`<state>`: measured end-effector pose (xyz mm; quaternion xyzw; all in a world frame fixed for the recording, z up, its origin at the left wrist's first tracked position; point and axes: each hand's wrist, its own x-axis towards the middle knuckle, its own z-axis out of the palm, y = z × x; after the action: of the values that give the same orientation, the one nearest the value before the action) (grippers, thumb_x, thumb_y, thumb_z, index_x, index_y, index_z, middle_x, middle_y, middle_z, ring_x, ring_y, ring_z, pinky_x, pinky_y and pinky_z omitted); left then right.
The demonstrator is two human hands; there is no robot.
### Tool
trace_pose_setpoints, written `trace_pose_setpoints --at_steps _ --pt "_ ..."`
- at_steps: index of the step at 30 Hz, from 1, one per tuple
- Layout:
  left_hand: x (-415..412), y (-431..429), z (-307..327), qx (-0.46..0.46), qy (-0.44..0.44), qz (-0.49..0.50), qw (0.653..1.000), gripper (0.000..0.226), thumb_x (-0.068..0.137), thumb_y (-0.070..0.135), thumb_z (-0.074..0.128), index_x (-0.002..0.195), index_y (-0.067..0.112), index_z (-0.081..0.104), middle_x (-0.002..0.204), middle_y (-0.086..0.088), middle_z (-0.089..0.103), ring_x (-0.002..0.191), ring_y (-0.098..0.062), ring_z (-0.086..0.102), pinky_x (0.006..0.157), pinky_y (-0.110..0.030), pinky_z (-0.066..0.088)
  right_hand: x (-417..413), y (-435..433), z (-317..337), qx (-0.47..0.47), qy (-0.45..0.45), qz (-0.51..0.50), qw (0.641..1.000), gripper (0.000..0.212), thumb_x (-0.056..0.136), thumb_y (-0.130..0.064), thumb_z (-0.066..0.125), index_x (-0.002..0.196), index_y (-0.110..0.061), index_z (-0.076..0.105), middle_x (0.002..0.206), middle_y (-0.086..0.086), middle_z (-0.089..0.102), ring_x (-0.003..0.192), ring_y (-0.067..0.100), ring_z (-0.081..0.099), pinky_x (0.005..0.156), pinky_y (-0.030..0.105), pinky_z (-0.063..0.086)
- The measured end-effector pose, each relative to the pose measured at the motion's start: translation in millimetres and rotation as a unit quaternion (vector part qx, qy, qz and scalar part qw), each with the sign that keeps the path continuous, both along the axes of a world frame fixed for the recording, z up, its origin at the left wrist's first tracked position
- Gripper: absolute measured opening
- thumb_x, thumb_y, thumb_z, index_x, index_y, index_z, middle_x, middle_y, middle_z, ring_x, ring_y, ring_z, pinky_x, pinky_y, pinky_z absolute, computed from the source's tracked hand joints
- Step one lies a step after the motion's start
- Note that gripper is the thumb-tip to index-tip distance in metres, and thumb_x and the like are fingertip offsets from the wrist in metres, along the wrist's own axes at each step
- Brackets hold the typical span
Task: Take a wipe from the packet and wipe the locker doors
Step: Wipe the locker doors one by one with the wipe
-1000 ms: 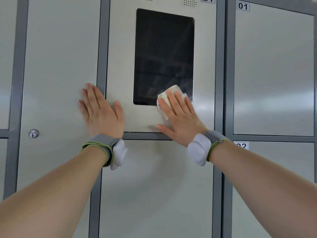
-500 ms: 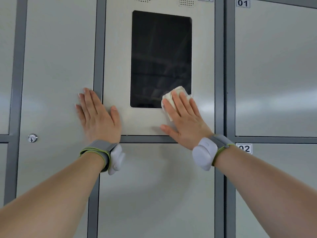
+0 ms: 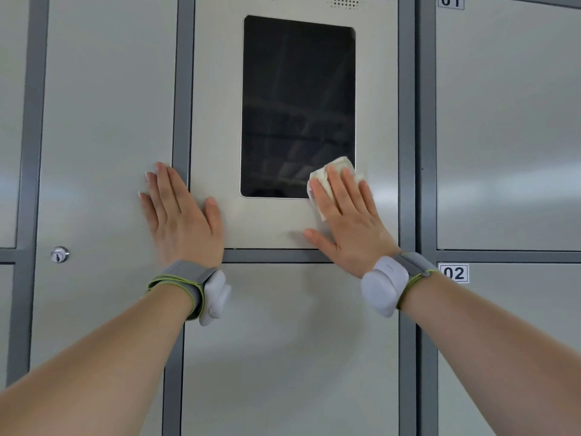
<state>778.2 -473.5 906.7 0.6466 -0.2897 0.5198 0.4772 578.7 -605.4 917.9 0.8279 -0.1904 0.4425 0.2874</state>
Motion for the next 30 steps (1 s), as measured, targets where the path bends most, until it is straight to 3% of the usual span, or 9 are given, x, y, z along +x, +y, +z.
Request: trace_pose_setpoints --at_steps 5,10,13,18,25,30 --pt "1.0 -1.3 -1.2 -0.002 -0.007 0.002 1.000 0.073 0.090 0.038 0.020 0.146 -0.009 0.012 0.155 -0.023 0.013 0.144 -0.037 0.009 0.117 -0.042 -0.001 1.1 0.5 19.0 0.062 -0.054 -0.011 0.997 0.086 0.079 -0.068 -0.006 0.150 -0.021 -0.009 0.158 0.006 -0.015 0.144 0.027 -0.019 0.116 0.041 -0.012" --pt "1.5 0.7 -2.4 0.014 -0.007 0.001 1.000 0.074 0.089 0.039 0.018 0.146 -0.008 0.011 0.155 -0.022 0.011 0.144 -0.037 0.007 0.116 -0.041 -0.003 1.5 0.5 -15.9 0.034 -0.033 -0.030 0.998 0.087 0.082 -0.071 -0.009 0.150 -0.016 -0.008 0.158 0.011 -0.011 0.144 0.031 -0.016 0.117 0.046 -0.007" --pt "1.7 0.7 -3.7 0.012 -0.009 0.005 1.000 0.074 0.090 0.039 0.019 0.146 -0.009 0.012 0.155 -0.023 0.012 0.144 -0.038 0.009 0.116 -0.042 -0.002 -6.1 -6.6 -4.5 0.018 -0.037 -0.040 0.998 0.088 0.083 -0.072 -0.008 0.151 -0.017 -0.004 0.158 0.012 -0.007 0.145 0.031 -0.011 0.117 0.043 -0.008" --pt "3.4 -0.3 -2.3 0.008 -0.016 0.004 1.000 0.074 0.089 0.039 0.020 0.145 -0.010 0.015 0.154 -0.024 0.015 0.143 -0.039 0.010 0.117 -0.043 0.000 -11.8 -11.0 26.5 0.086 -0.095 -0.052 0.990 0.088 0.078 -0.071 -0.001 0.150 -0.021 -0.011 0.157 0.011 -0.016 0.143 0.029 -0.019 0.113 0.038 -0.015" --pt "2.1 0.9 -3.7 0.018 -0.013 0.010 1.000 0.075 0.089 0.039 0.019 0.145 -0.010 0.014 0.154 -0.024 0.013 0.143 -0.039 0.009 0.117 -0.044 0.000 -14.9 -10.4 -12.1 0.070 -0.055 -0.048 0.995 0.094 0.075 -0.077 -0.014 0.148 -0.019 -0.013 0.157 0.014 -0.016 0.143 0.031 -0.019 0.114 0.042 -0.015" --pt "3.7 0.4 -4.3 0.019 -0.019 0.014 1.000 0.074 0.090 0.038 0.020 0.145 -0.010 0.014 0.154 -0.025 0.013 0.143 -0.040 0.009 0.117 -0.045 0.000 -21.0 -15.9 21.5 0.085 -0.085 -0.056 0.991 0.091 0.074 -0.073 -0.005 0.150 -0.022 -0.011 0.157 0.011 -0.016 0.144 0.029 -0.018 0.116 0.041 -0.012"
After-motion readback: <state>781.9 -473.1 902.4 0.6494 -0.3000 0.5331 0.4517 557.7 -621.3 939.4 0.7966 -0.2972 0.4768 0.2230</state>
